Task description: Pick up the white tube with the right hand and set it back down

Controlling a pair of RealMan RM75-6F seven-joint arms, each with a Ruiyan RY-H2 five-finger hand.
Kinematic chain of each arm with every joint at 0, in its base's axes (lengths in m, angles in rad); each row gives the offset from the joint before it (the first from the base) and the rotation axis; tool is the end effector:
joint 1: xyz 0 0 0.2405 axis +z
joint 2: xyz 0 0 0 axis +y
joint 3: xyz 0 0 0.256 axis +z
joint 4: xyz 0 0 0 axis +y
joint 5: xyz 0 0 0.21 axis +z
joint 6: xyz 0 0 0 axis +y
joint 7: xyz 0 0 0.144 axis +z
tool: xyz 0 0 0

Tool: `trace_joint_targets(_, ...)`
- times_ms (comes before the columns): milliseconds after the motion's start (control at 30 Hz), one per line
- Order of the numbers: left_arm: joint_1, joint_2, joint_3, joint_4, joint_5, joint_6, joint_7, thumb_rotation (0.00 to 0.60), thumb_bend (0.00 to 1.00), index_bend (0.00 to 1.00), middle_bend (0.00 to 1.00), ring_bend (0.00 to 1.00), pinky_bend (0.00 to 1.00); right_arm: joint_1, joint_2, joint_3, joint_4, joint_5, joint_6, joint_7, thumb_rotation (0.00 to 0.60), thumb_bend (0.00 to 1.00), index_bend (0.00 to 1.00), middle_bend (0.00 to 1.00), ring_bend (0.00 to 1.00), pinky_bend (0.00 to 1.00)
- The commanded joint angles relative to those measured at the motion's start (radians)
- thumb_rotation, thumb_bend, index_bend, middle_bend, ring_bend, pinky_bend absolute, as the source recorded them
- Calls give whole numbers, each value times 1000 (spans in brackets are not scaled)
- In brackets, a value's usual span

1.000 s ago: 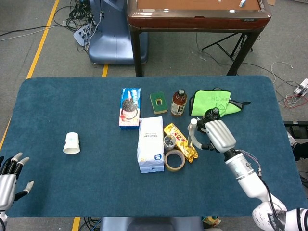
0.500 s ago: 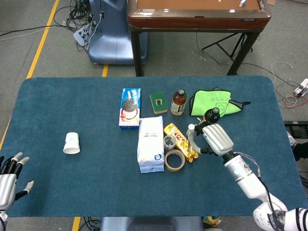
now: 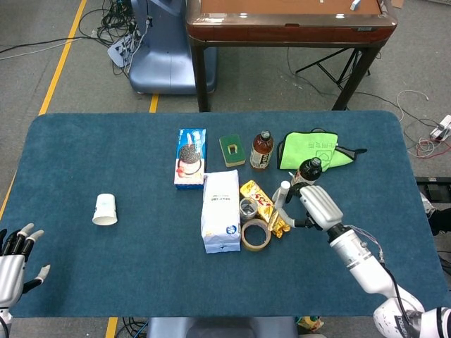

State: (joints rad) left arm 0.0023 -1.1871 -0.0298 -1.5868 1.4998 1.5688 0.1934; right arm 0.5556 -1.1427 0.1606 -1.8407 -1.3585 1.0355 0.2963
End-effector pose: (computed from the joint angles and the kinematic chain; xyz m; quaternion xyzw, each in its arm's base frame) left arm -0.3212 0.1491 0.1478 -0.5924 -0.3513 -0.3329 0.6440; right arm -0.1629 -0.2946 0.0919 0.6297 -0.5260 0.4918 0.2913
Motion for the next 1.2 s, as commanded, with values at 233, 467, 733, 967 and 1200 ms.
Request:
trace_joint_targets(233,-8,-4,-2,-6,1,-9,13,600,267,199,104,109,4,-40,-48,-27,139,-93,107,-227,600,566,666,563,453,293)
trace_joint_targets(467,-9,-5,-1,-8,1,-9,13,600,267,200,104,109,4,-53,-69,-34,136,-96,127,-229,600,566,670,564,453,293)
trace_joint_targets(733,-5,-2,1,-6,0,-5,8,600,267,199,104,108,4,-48,-24,-38,93,-96,48,109,600,566,670,563,453,293)
trace_joint_targets(967,-10,-5,1,-8,2,-11,17,600,267,200,104,109,4,-63,-61,-47,188,-146,116,-11,600,566,670,564,453,293)
trace_joint_targets(1200,-13,-3,-1,-17,2,-12,24,600,266,199,104,109,4,-81,-132,-43,267,-165,198,-259,600,566,670,564,453,293)
